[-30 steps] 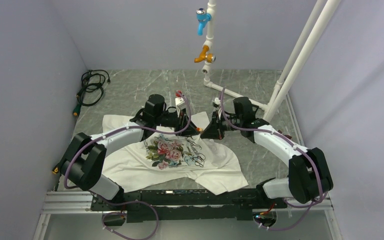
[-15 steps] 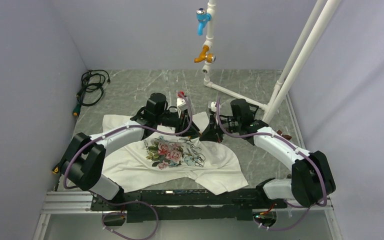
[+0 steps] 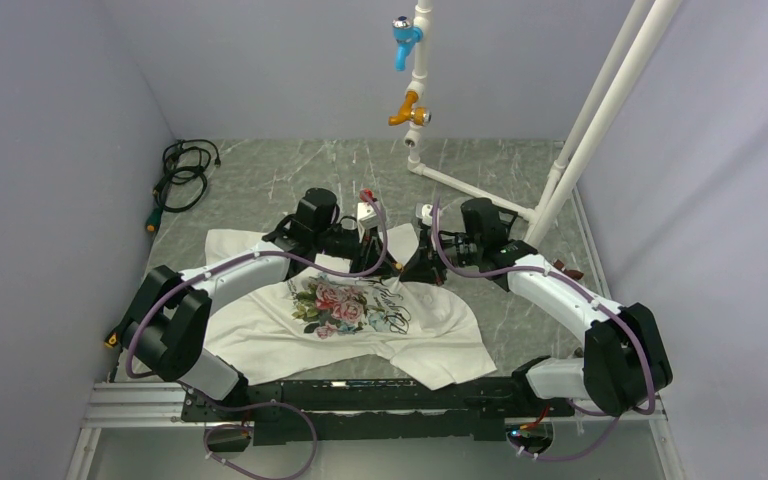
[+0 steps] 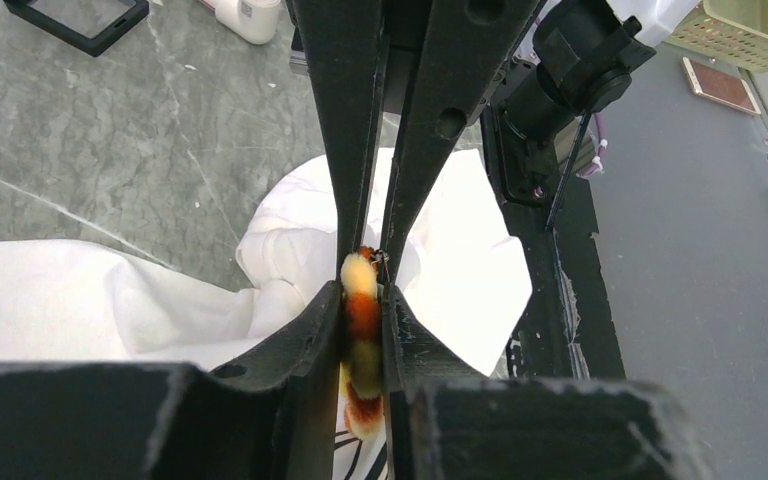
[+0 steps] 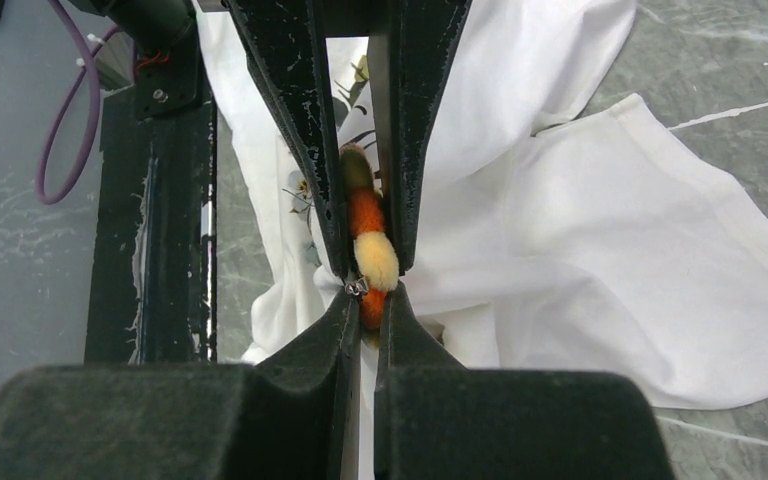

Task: Remove the brooch from the garment

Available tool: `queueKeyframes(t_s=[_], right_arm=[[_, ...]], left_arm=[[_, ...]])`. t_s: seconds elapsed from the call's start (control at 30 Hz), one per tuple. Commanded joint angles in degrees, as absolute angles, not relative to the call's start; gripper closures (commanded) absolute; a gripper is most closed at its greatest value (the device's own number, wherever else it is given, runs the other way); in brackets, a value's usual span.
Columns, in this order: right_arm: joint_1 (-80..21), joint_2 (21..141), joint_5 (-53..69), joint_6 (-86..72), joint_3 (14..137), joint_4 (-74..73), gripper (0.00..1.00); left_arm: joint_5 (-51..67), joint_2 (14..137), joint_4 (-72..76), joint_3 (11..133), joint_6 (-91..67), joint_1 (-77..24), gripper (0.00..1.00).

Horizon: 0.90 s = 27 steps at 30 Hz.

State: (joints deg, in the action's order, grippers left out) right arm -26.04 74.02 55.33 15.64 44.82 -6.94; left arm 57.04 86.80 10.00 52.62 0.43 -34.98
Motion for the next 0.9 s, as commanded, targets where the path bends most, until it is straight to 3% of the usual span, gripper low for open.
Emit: queueKeyframes(t_s=[0.0, 0.1, 0.2, 0.23, 0.37, 0.43, 0.67, 0.87], right_arm=[[-26.1, 72.21, 56.54, 17.38, 45.27, -4.82, 1.0], [-26.1, 72.56, 56.08, 17.78, 45.48, -5.44, 1.0], [-26.04, 72.75, 56.12, 19.1, 45.56, -7.35, 1.0], [-26.01, 72.65, 55.93, 19.09, 45.45, -7.6, 0.97], [-25.7, 73.63, 55.92, 18.67, 46.12, -9.97, 0.67], [-25.34, 74.02, 56.07, 18.27, 46.06, -10.56, 0.59], [-24.96, 75.01, 55.75, 15.77, 45.17, -8.5, 0.46], [-24.96, 77.16, 56.67, 12.81, 45.17, -5.86, 0.49]], left_arm=[[57.96, 86.09, 9.48, 54.29, 0.88, -35.24, 0.92], [58.48, 85.79, 10.59, 54.11, -2.0, -34.97, 1.0], [58.43, 85.18, 13.71, 52.93, -5.48, -34.32, 1.0], [58.32, 85.1, 13.71, 52.91, -5.95, -34.16, 1.0], [56.59, 84.37, 13.7, 52.29, -5.84, -33.71, 1.0], [55.58, 84.05, 13.54, 52.13, -5.43, -33.54, 1.0], [52.22, 83.61, 12.66, 51.96, -3.69, -33.29, 1.0], [48.81, 82.47, 11.51, 51.6, -1.86, -33.18, 1.0]])
